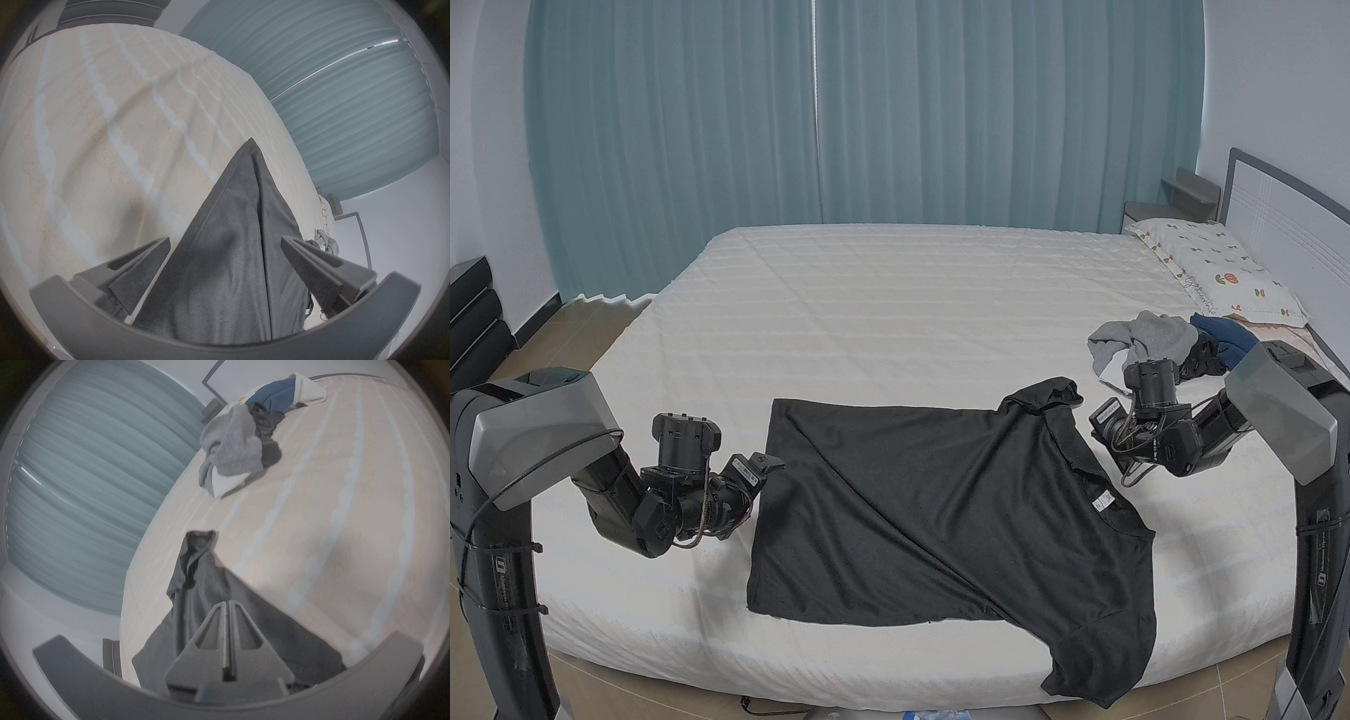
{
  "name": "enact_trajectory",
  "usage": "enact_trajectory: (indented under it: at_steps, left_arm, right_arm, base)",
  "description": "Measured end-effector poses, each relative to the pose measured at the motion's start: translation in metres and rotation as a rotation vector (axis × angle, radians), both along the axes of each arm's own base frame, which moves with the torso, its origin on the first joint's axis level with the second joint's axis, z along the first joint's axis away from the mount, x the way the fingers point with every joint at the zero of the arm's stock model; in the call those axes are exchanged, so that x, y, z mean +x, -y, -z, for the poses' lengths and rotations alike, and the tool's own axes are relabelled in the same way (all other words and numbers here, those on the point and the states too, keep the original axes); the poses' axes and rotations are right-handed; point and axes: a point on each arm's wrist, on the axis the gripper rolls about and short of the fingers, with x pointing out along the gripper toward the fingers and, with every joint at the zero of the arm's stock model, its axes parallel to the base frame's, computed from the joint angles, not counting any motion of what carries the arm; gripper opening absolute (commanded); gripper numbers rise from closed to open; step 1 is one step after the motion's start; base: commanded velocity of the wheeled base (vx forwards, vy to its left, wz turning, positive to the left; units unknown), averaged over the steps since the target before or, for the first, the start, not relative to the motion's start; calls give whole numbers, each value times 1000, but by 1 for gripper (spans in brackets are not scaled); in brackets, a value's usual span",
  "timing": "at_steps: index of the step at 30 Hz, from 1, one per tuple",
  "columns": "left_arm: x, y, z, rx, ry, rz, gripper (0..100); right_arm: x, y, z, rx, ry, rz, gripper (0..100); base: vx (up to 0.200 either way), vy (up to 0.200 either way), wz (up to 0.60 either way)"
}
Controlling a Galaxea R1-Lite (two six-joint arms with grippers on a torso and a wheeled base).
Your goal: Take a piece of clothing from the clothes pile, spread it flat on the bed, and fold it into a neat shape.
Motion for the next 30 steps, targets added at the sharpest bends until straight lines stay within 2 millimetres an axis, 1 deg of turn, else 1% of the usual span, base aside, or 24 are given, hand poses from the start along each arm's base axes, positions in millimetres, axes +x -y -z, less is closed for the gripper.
enact_trajectory:
  at_steps: [4, 5, 12, 15, 20, 23, 30]
  left_arm:
    - [0, 0, 0, 1, 0, 0, 100]
    - [0, 0, 0, 1, 0, 0, 100]
    - [0, 0, 0, 2, -1, 1, 100]
    - [0, 0, 1, 2, -2, 1, 100]
    - [0, 0, 1, 2, -4, 1, 100]
    - [0, 0, 1, 3, -4, 1, 100]
    - [0, 0, 1, 3, -4, 1, 100]
  right_arm:
    - [-2, 6, -1, 6, -4, 5, 0]
    - [-2, 7, -2, 7, -4, 5, 100]
    - [-17, 3, -13, 23, -14, -28, 100]
    - [-27, -7, -14, 37, -41, -57, 100]
    - [-38, -20, -10, 88, -96, -56, 100]
    - [-39, -24, -6, 97, -117, -55, 100]
    - [-35, -27, 1, 94, -123, -47, 100]
  base:
    - [0, 0, 0]
    - [0, 0, 0]
    - [0, 0, 0]
    - [0, 0, 0]
    - [0, 0, 0]
    - [0, 0, 0]
    - [0, 0, 0]
